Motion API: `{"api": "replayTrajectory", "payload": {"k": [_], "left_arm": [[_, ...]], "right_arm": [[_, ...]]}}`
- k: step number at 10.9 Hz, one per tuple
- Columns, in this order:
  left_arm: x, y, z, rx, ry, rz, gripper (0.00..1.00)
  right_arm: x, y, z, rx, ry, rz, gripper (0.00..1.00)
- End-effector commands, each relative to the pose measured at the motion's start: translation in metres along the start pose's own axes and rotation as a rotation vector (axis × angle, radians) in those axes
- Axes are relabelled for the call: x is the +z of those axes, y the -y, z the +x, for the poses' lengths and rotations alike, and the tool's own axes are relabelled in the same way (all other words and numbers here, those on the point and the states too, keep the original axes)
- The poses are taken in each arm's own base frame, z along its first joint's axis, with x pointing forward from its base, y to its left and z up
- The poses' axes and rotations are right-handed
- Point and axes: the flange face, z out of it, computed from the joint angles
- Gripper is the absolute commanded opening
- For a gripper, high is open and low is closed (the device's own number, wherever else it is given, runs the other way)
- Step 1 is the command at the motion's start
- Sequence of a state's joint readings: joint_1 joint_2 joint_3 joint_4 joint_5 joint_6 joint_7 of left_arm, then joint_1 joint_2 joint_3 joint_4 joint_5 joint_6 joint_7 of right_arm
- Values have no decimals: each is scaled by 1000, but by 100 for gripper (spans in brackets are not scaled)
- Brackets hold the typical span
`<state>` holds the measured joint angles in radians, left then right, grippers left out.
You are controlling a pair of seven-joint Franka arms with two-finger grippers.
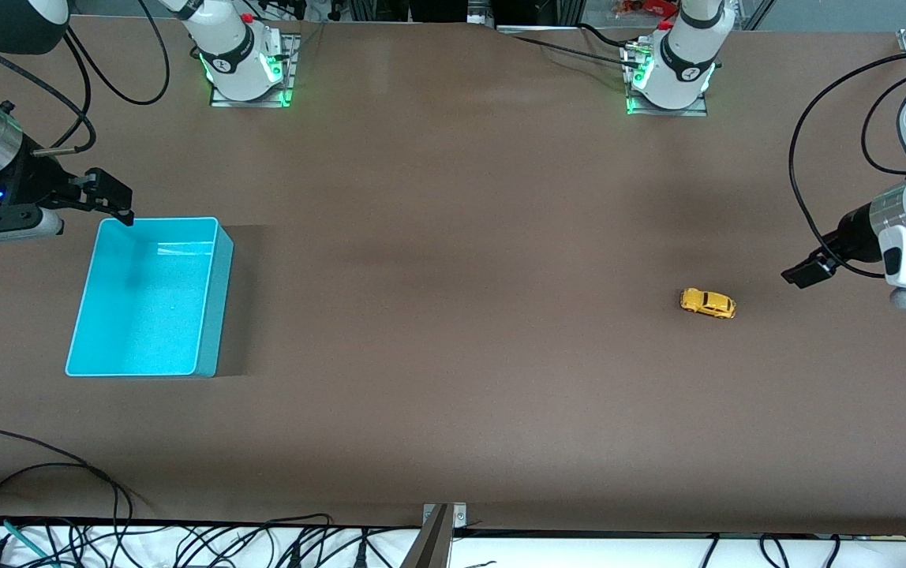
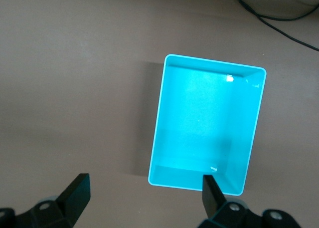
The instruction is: Wind up and store yellow beetle car
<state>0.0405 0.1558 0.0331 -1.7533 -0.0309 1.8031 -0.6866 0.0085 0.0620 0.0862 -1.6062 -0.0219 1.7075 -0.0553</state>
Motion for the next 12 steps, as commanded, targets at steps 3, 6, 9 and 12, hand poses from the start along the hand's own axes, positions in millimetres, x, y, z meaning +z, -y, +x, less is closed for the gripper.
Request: {"api": "replayTrajectory", "payload": {"k": [3, 6, 9, 12], "left_arm": [[13, -1, 1, -569, 17, 7, 100], [37, -10, 11, -920, -18, 8, 100], [74, -11, 12, -984, -21, 0, 100], [130, -13, 14, -983, -25, 3, 100]], "right_arm": [[-5, -1, 2, -1, 3, 15, 100], [-5, -1, 2, -1, 3, 14, 100], [-6, -1, 2, 0, 2, 13, 100], [-6, -1, 2, -1, 2, 13, 100]]}}
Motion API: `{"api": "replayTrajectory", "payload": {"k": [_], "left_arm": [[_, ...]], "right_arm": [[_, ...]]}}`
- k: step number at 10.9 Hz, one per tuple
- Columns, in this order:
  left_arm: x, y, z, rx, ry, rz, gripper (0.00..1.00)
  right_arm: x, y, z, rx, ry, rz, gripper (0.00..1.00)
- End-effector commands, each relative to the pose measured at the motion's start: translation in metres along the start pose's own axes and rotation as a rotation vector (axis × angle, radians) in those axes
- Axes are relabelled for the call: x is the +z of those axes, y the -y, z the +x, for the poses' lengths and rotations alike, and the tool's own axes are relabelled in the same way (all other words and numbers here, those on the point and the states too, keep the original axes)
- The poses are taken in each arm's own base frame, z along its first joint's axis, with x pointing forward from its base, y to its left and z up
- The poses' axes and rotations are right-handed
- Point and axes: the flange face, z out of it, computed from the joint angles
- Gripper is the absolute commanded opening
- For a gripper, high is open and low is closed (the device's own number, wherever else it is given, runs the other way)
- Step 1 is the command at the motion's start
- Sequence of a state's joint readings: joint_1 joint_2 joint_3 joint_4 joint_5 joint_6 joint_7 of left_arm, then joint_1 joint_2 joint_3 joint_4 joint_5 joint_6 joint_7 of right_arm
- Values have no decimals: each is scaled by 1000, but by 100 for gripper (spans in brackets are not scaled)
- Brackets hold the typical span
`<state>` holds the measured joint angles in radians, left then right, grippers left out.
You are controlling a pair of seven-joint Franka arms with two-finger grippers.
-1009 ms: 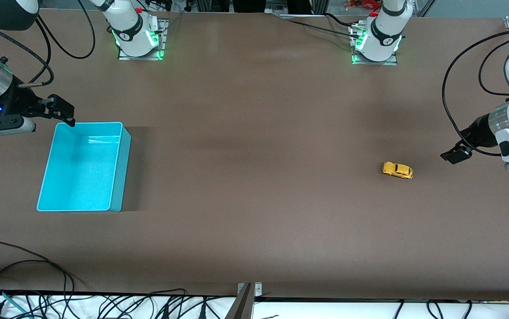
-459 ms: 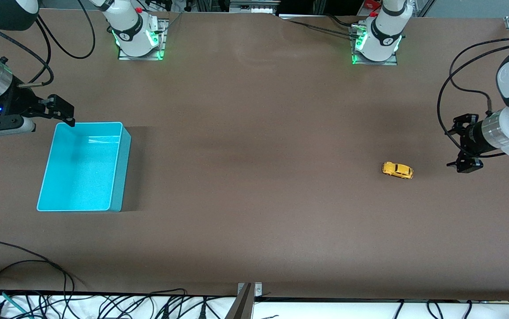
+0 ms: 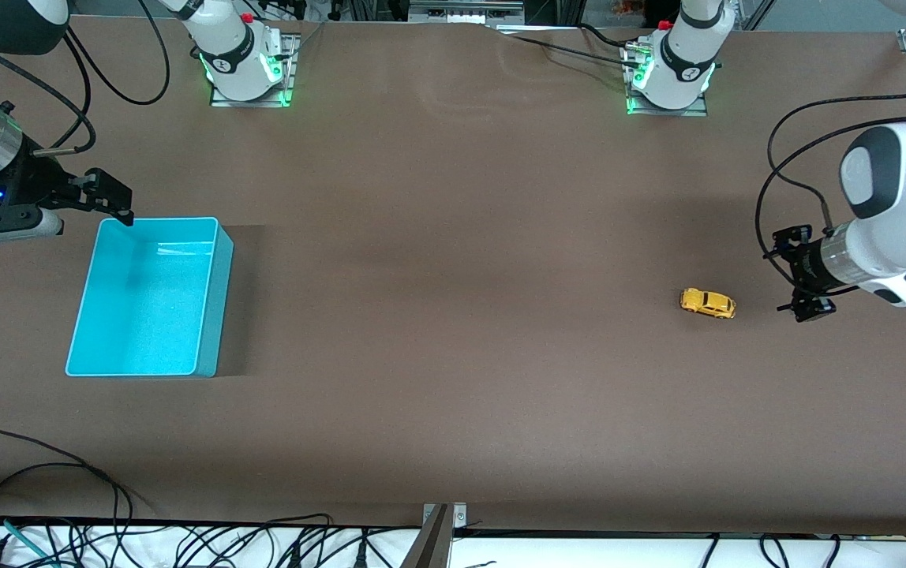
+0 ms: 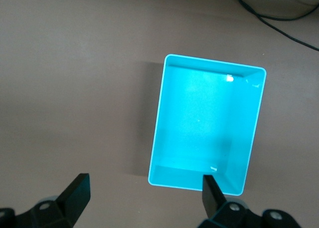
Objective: Wind up and store yellow beetle car
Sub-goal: 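Move the left gripper down over the yellow beetle car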
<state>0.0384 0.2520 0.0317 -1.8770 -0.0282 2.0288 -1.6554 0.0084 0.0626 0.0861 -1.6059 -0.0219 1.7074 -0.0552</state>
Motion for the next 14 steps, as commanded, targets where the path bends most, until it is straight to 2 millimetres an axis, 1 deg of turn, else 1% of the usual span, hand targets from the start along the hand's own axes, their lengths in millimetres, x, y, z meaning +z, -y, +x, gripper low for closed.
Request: {"api": "replayTrajectory", "payload": {"k": [1, 2, 3, 4, 5, 6, 8, 10, 12, 14], "left_arm": [[50, 3, -4, -10, -14, -16, 100], [69, 10, -5, -4, -14, -31, 100], [89, 17, -14, 30, -12, -52, 100], [105, 18, -20, 58, -13, -60, 100], [123, 19, -31, 128, -23, -37, 100], [138, 20, -36, 193, -28, -20, 100], [155, 20, -37, 267, -30, 2, 100], [159, 19, -27, 299, -28, 7, 100], [159, 13, -15, 268, -25, -33, 100], [170, 7, -15, 268, -25, -64, 100]], "right_arm": [[-6, -1, 2, 0, 1, 13, 100], [-6, -1, 2, -2, 1, 13, 100], [-6, -1, 2, 0, 1, 13, 100], [-6, -1, 2, 0, 1, 13, 100], [-6, -1, 2, 1, 0, 13, 100], [-7, -1, 2, 1, -3, 13, 100], [-6, -1, 2, 1, -3, 13, 100], [-6, -1, 3, 0, -5, 13, 100], [-6, -1, 3, -1, -5, 10, 100], [-6, -1, 3, 1, -6, 10, 100]]}}
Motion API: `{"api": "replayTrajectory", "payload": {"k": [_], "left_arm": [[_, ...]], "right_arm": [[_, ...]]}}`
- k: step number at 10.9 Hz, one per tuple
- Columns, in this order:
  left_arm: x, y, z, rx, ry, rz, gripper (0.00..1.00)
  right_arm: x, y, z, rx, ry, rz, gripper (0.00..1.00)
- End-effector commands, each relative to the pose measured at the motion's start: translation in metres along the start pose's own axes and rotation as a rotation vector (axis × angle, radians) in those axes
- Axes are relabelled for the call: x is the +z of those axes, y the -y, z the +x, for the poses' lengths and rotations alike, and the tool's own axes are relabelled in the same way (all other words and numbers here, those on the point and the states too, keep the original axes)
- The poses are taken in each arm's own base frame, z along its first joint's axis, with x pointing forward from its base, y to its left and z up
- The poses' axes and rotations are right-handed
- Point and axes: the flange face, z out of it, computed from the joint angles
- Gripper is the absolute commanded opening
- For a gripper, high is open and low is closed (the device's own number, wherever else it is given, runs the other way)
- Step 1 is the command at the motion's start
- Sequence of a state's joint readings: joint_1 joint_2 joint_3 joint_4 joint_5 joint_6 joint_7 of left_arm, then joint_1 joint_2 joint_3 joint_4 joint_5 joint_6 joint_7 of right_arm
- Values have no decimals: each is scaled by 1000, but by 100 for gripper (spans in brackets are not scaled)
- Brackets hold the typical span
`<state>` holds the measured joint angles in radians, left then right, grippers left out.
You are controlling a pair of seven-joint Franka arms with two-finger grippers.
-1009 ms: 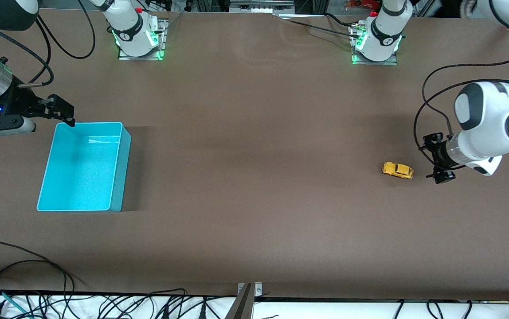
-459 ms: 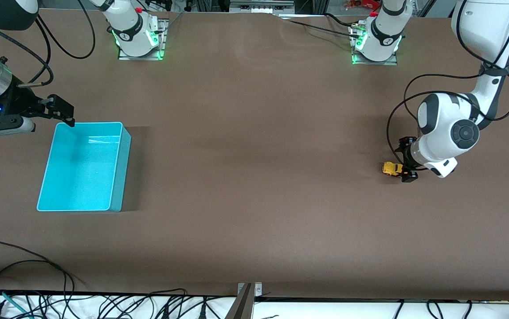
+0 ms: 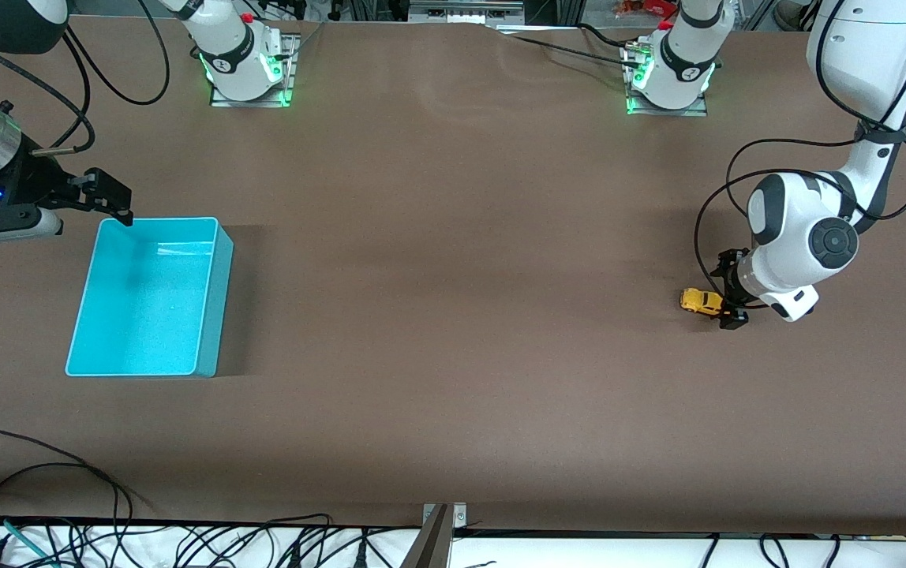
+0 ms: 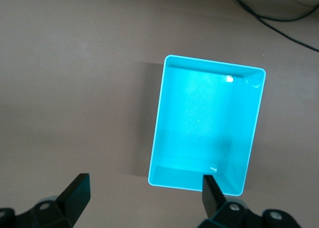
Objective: Wind up and store yellow beetle car
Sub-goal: 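Close the left gripper on the yellow car's body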
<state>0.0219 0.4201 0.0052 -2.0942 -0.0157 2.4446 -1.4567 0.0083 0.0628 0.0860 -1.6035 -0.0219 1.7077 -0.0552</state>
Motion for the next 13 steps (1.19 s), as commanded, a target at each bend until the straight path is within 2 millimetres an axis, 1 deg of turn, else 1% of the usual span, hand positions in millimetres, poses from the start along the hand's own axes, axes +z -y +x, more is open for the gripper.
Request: {"api": "replayTrajectory", "payload": {"k": [1, 6, 7, 8, 9, 10, 11, 12, 13], "left_arm": [[17, -7, 5, 25, -16, -36, 100], [25, -6, 6, 27, -16, -26, 99], [27, -6, 5, 27, -15, -24, 91], [28, -6, 5, 27, -15, -22, 75], [28, -6, 4, 28, -14, -22, 47], [28, -6, 4, 27, -14, -22, 16], [27, -6, 4, 27, -14, -17, 0], [24, -7, 3, 25, -14, -20, 0], [16, -10, -2, 9, -16, -34, 0]], "right_arm": [[-5, -1, 3, 1, -4, 10, 100], [-5, -1, 3, 1, -5, 12, 100], [-5, -1, 3, 1, -5, 12, 100], [-5, -1, 3, 1, -5, 12, 100], [-5, -1, 3, 1, -5, 12, 100], [-5, -1, 3, -1, -5, 12, 100], [-5, -1, 3, 1, -5, 12, 100], [-5, -1, 3, -1, -5, 12, 100], [-5, -1, 3, -1, -5, 12, 100]]}}
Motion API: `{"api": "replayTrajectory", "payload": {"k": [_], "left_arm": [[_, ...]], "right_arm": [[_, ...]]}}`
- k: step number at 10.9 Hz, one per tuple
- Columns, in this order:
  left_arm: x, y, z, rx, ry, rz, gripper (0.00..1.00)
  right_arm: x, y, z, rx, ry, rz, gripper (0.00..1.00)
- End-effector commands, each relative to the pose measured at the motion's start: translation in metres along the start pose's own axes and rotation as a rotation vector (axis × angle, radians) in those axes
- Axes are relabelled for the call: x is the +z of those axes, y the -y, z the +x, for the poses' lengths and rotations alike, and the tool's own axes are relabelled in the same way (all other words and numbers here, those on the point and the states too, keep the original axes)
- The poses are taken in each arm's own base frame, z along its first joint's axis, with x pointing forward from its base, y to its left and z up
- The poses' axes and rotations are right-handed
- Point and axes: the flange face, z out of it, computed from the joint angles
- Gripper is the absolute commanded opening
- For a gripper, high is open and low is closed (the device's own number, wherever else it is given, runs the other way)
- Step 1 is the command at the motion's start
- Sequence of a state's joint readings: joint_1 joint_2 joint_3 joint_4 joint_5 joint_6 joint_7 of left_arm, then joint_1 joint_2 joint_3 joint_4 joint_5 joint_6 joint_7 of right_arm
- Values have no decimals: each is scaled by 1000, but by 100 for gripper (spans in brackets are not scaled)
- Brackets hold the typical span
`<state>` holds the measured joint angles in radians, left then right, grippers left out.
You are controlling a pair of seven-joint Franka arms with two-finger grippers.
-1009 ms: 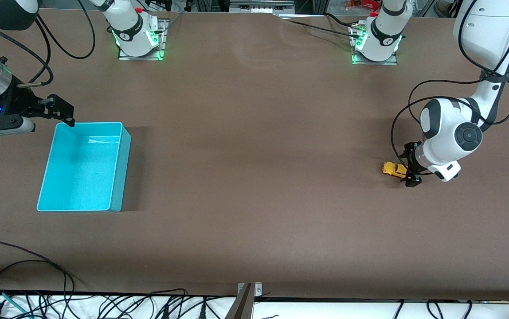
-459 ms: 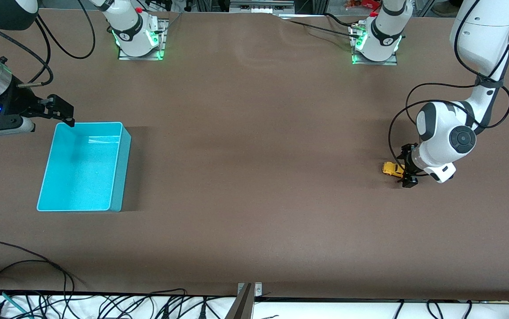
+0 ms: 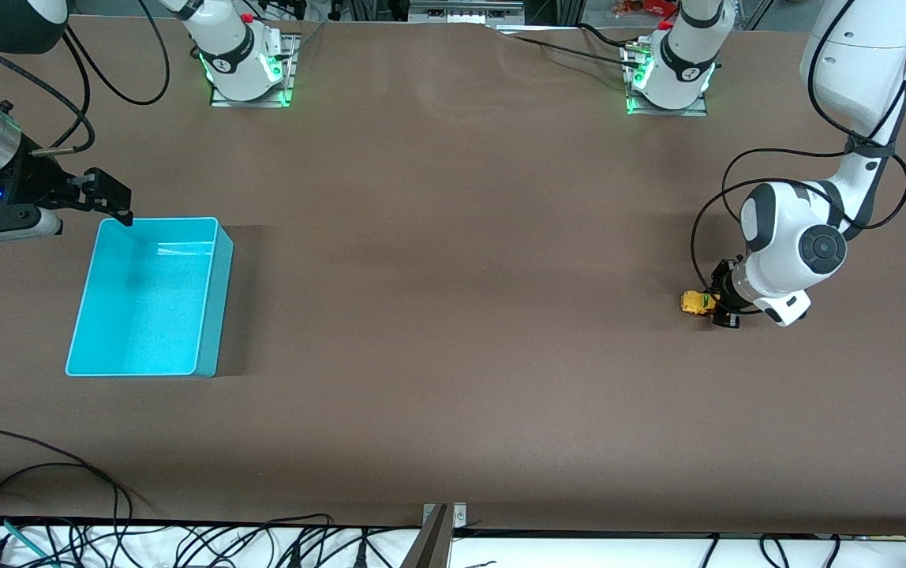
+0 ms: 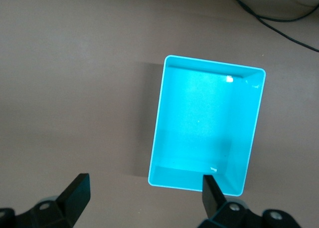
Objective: Wind up and store yellow beetle car
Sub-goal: 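Close the left gripper on the yellow car's body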
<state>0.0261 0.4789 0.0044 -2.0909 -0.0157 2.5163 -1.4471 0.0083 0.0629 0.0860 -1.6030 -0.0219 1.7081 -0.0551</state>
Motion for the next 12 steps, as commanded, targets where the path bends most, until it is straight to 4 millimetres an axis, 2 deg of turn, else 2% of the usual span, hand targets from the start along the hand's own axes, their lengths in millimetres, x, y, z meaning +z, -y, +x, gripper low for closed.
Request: {"api": "replayTrajectory", "payload": {"k": [1, 2, 4, 7, 9, 12], "left_arm": [[-24, -13, -11, -55, -14, -35, 0], [-36, -16, -27, -71, -13, -24, 0], [-40, -17, -56, -145, -13, -19, 0], [-21, -12, -113, -91, 15, 16, 0], [-15, -9, -129, -84, 24, 28, 0], [2, -12, -129, -86, 26, 42, 0]], "right_arm": [[-5, -1, 3, -1, -5, 12, 100], [-5, -1, 3, -1, -5, 12, 100], [-5, -1, 3, -1, -5, 12, 100], [-5, -1, 3, -1, -5, 12, 100], [-5, -1, 3, 1, -5, 12, 100], [-5, -1, 3, 1, -5, 12, 100]]}}
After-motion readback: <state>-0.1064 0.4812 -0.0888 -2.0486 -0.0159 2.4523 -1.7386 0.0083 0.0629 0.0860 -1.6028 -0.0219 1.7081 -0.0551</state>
